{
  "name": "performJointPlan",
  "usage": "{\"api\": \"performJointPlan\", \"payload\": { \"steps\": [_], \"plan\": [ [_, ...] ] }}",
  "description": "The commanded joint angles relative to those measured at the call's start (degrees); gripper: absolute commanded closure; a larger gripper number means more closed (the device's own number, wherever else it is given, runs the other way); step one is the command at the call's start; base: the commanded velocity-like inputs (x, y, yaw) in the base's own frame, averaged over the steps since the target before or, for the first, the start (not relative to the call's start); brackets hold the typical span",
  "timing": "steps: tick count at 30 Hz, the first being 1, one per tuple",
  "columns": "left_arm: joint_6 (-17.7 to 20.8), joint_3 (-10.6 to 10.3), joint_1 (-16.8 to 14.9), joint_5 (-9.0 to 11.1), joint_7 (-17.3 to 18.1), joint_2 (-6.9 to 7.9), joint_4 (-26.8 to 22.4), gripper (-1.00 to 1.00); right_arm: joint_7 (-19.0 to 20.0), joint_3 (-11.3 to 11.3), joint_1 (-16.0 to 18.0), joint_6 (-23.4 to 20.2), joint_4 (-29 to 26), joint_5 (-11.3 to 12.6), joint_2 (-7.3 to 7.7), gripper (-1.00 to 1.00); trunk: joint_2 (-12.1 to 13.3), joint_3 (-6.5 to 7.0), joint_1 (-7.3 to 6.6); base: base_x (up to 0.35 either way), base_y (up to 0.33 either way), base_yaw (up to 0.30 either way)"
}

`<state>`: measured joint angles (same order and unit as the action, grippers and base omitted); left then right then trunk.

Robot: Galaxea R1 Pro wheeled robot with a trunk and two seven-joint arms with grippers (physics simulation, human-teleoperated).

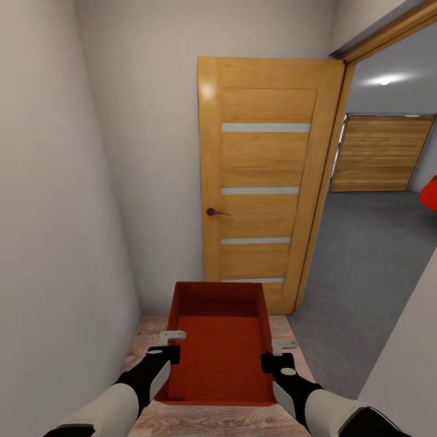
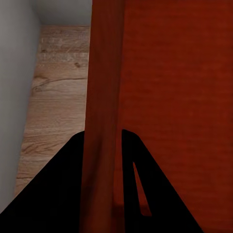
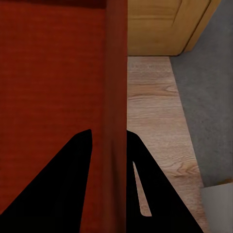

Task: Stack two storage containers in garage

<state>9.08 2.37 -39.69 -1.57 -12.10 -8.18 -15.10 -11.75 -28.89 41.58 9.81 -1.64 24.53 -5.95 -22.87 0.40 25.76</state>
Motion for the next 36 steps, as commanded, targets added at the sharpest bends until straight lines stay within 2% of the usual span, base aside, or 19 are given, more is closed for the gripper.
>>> {"api": "performJointPlan", "payload": {
  "steps": [1,7,20,36],
  "plan": [
    [0.4,0.9,0.0,-1.1,-0.4,0.27,-0.3,1.0,-0.4,0.0,0.0,0.2,0.1,0.9,0.5,1.0,0.0,-0.02,0.02,0.0,0.0,0.0],
    [0.4,0.9,0.0,-1.2,-0.5,0.27,-0.3,1.0,-0.4,-0.1,0.0,0.2,0.1,0.9,0.46,1.0,0.0,-0.02,0.02,0.0,0.0,-0.096],
    [0.4,0.9,0.0,-1.2,-0.5,0.27,-0.3,1.0,-0.4,0.0,0.0,0.2,0.1,0.9,0.49,1.0,0.0,-0.02,0.02,0.066,0.046,-0.227],
    [0.4,0.9,0.0,-1.2,-0.5,0.27,-0.3,1.0,-0.4,0.0,0.0,0.2,0.1,0.9,0.5,1.0,0.0,-0.02,0.02,0.185,0.198,-0.217]
  ]
}}
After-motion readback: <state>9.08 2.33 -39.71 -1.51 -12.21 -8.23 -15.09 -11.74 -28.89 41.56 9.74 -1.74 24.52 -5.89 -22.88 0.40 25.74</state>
